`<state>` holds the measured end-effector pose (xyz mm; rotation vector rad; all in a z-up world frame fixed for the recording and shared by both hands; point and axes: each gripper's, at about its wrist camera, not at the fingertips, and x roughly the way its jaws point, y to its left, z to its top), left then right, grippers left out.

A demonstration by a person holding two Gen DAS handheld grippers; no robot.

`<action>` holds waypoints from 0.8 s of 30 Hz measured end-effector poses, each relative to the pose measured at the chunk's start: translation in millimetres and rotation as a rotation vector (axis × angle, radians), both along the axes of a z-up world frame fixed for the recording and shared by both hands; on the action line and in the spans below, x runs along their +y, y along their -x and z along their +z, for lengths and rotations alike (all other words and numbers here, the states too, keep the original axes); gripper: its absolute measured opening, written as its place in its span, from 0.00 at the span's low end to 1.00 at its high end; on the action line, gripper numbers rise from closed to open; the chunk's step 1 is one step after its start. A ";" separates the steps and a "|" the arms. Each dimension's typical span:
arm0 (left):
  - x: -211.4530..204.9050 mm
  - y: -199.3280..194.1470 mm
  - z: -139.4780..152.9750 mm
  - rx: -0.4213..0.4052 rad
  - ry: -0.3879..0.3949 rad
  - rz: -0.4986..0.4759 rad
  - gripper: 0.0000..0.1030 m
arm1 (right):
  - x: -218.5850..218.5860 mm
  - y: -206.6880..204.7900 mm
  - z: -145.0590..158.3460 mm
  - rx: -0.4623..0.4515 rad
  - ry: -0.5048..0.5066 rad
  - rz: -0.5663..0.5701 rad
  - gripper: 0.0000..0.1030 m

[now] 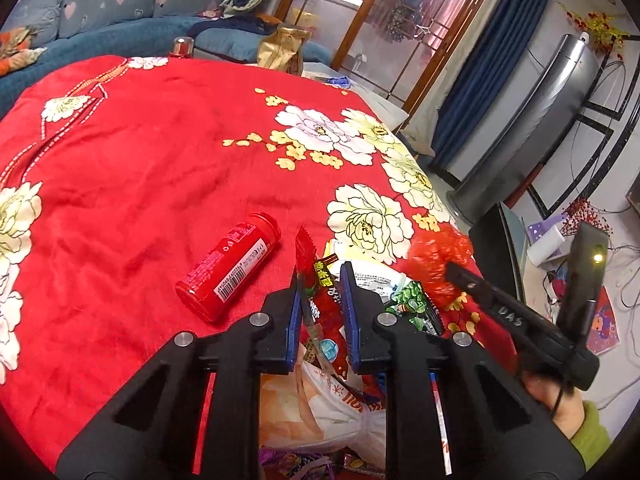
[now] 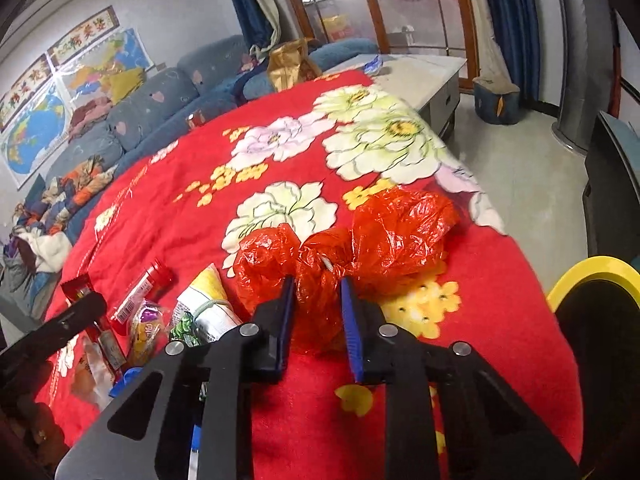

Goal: Collect trash
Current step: 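Grasp the red candy wrapper with the left tool while the right tool grasps the red plastic bag, then carry the red bag and wrapper over the bin and open both tools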

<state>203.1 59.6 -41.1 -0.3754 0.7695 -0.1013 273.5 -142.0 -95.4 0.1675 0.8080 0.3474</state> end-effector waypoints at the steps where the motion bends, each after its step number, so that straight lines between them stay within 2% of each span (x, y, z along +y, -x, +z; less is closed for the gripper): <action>1: -1.5 1.6 1.9 -0.007 -0.006 -0.003 0.10 | -3.9 2.8 2.6 -0.012 -0.005 -0.008 0.20; 14: -16.7 28.0 54.3 -0.180 -0.059 0.011 0.07 | -35.7 46.4 32.4 -0.107 -0.047 -0.012 0.20; 24: -40.8 44.4 84.0 -0.258 -0.061 -0.031 0.07 | -49.1 77.5 53.7 -0.174 -0.054 0.003 0.20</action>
